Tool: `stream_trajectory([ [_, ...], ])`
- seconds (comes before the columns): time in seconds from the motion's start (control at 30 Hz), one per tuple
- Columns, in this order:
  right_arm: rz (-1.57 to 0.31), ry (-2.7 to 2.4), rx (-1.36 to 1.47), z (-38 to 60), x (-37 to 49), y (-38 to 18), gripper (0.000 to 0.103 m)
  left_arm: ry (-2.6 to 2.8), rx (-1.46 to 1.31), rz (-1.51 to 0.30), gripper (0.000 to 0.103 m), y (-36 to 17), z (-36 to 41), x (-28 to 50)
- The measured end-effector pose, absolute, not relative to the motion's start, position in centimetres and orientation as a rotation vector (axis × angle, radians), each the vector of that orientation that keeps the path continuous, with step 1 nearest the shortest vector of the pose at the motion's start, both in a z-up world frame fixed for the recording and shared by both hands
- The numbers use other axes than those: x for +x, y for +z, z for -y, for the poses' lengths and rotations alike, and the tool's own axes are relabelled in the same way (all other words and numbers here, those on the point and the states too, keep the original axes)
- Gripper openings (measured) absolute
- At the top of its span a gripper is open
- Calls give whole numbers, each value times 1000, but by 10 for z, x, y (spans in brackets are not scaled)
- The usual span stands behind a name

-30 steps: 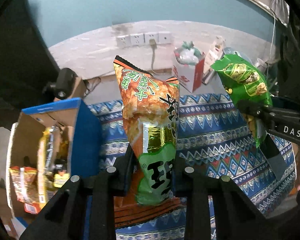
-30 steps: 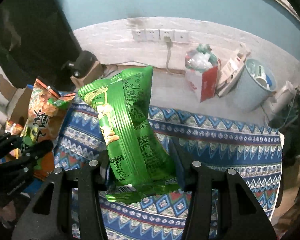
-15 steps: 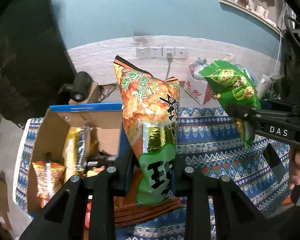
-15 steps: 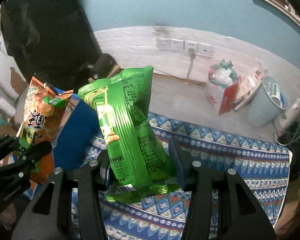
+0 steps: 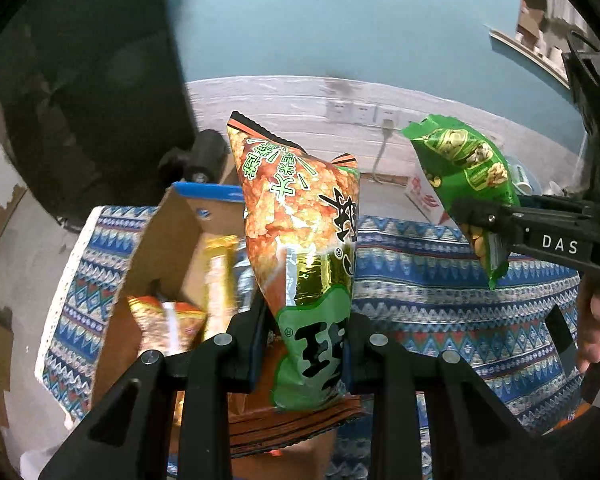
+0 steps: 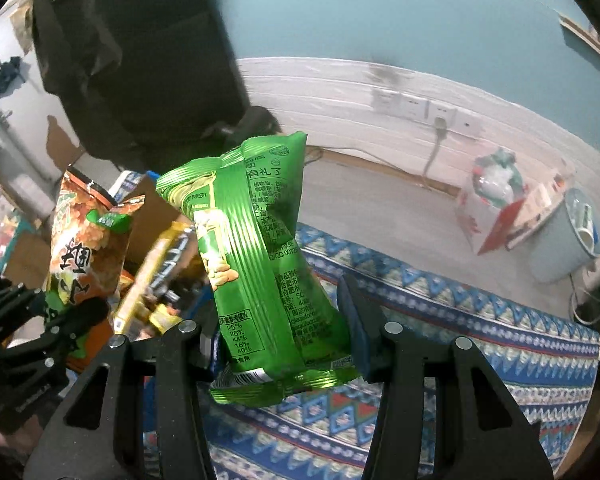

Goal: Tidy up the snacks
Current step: 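Carry the orange-and-green bag with left tool while right tool carries green bag to box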

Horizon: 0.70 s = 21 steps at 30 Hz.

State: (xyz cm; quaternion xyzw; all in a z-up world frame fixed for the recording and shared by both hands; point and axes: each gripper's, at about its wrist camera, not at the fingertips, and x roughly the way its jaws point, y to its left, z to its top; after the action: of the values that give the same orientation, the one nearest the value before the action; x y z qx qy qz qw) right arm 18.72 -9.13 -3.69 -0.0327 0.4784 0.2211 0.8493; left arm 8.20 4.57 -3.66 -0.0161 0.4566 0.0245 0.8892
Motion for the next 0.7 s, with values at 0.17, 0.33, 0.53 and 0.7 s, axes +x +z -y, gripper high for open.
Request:
stream_trajectory([
  [0.17,-1014,504,-92,57,188,-40,48,91,-74,-960,30,-42,-78,76],
  [0.33,-1026,541,-112,24,190,-46,48,134,-108,-978,30,-51,-108,72],
  [0.53,-1043,578,-132,-8,190,-55,48,167,-147,-1013,30,-64,-133,68],
  [0.7,-1064,594,-129,-21,192,-62,48,180,-159,-1031,30,-70,-141,67],
])
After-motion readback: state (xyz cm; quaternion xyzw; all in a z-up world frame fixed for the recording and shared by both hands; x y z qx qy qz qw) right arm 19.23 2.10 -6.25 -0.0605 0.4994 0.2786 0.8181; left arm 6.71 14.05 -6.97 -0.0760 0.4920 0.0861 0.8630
